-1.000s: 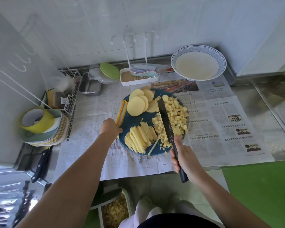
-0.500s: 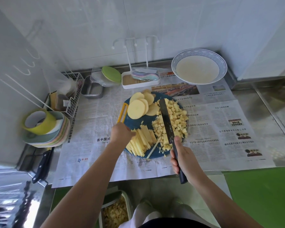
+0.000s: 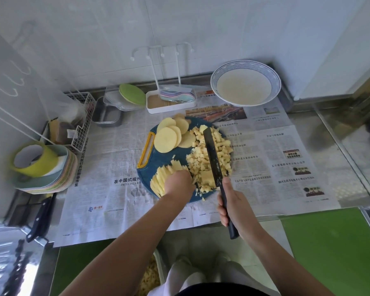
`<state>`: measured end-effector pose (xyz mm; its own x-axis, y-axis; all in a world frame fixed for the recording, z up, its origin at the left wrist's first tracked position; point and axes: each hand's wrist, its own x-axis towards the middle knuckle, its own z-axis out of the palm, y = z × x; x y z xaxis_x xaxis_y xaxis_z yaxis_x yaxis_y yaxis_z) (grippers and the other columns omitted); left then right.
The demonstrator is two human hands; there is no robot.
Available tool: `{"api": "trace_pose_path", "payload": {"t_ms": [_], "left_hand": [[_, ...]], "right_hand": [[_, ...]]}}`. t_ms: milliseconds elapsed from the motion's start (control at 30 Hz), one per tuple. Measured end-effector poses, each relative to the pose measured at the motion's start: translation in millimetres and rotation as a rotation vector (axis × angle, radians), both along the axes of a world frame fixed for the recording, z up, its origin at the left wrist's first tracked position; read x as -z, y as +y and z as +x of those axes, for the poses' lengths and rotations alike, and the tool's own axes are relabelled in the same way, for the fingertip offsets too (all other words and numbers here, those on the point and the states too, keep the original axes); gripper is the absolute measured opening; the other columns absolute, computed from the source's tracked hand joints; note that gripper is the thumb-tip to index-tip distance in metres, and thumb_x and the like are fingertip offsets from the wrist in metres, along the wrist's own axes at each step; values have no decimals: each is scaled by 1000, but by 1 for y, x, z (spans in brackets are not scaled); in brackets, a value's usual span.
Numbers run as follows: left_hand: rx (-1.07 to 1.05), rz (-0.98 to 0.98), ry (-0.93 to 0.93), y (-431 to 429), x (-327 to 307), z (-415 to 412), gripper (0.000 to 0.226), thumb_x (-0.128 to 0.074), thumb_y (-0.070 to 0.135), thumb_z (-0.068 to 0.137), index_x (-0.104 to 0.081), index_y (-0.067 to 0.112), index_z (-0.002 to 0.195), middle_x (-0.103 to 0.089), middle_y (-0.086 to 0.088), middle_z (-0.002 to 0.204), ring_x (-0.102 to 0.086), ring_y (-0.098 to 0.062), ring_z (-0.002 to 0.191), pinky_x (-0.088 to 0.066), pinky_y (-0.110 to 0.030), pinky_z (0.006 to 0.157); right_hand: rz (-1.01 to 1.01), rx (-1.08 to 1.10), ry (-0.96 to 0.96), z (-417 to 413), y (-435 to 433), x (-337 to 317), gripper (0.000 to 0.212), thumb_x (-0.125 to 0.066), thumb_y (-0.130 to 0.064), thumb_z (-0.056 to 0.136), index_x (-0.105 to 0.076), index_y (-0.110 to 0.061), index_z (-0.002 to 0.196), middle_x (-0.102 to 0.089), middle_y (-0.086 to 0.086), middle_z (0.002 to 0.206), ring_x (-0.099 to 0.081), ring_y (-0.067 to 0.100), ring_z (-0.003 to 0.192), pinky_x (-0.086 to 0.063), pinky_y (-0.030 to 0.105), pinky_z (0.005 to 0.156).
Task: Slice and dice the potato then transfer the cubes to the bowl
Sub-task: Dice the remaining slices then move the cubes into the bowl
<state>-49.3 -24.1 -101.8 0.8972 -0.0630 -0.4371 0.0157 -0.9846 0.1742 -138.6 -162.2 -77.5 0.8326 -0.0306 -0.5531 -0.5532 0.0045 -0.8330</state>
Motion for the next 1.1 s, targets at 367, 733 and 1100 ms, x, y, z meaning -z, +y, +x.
{"api": "trace_pose_path", "payload": {"t_ms": [367, 733, 1100], "left_hand": [[-482, -345, -158, 32, -15, 8, 27, -66, 22, 84, -53, 7, 66, -52, -2, 57, -48, -16, 52, -33, -22, 45], [-864, -201, -98, 2, 2, -6, 119, -62, 67, 77, 7, 1, 149, -11, -17, 153, -12, -35, 140, -18, -49, 112], [-973, -191, -85, -21, 16, 1, 124, -68, 58, 76, 18, 4, 148, 2, -15, 157, -2, -36, 144, -10, -50, 115]], "right_hand": [[-11, -36, -30, 2, -10, 1, 59, -33, -68, 82, -47, -13, 63, -45, -1, 46, -40, 13, 37, -38, 23, 38], [-50, -111, -69, 9, -22, 3, 62, -30, -67, 85, -48, -11, 64, -46, 0, 47, -42, 15, 40, -39, 26, 41], [-24, -128, -32, 11, -29, 9, 63, -32, -66, 85, -48, -10, 62, -45, 1, 46, -41, 15, 38, -37, 27, 41]]}}
